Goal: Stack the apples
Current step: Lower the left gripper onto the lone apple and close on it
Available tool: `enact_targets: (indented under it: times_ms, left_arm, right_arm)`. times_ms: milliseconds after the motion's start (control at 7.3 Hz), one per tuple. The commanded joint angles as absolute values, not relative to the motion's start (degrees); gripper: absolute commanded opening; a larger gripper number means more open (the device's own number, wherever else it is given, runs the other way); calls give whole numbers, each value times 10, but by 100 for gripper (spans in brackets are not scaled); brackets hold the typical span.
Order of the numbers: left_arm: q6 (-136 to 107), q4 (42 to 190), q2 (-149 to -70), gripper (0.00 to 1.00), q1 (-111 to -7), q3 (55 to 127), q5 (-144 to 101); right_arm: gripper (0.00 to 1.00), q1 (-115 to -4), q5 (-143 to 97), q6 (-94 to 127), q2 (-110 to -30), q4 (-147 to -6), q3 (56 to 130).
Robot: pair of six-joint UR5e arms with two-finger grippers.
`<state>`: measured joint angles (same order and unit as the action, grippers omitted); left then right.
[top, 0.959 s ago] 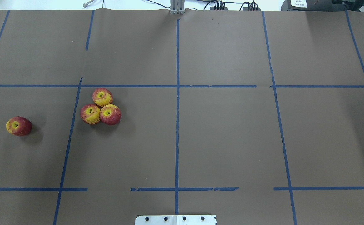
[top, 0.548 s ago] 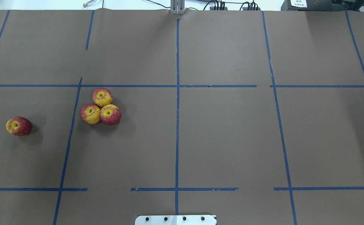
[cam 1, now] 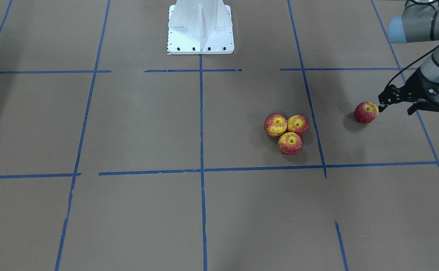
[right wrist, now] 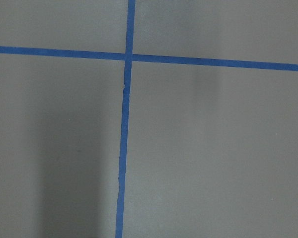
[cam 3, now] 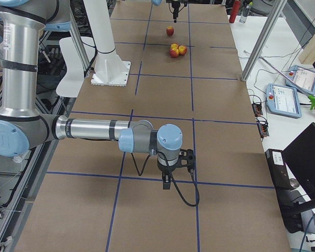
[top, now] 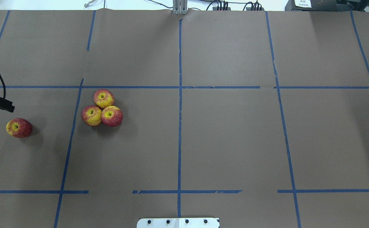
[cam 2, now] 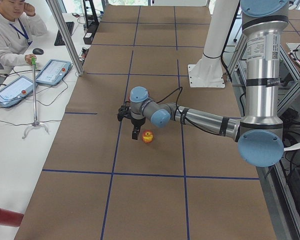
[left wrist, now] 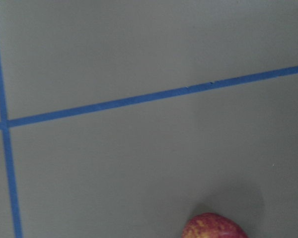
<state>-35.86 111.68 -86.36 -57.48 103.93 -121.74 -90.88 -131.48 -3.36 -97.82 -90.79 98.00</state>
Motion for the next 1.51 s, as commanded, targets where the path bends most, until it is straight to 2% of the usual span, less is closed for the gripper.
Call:
enact_targets:
  times_ms: [0,822,959,1096,1233,1370]
  left_arm:
    - [-416,1118,-861,100,-515,1046,-1158]
    - [-414,1120,-867,100,-474,993,-1141]
    - [-414,1120,-867,97,-471,992,-1142]
    - [-416,1120,-867,77,-467,991,-1143]
    - [-417,1118,-868,17,-466,997,-1145]
    - [-417,1115,-869,0,-467,1009,-1145]
  right_arm:
    - [100,-909,-1315,-34,-978,-908,980]
    - [100,-909,-1315,-33,-978,-908,980]
    - [100,-909,-1315,-33,-978,-908,980]
    - [100,-909,-1315,-33,-978,-908,980]
    - [100,-909,-1315,-33,-978,-908,980]
    - [100,-909,-1315,-33,-978,-908,980]
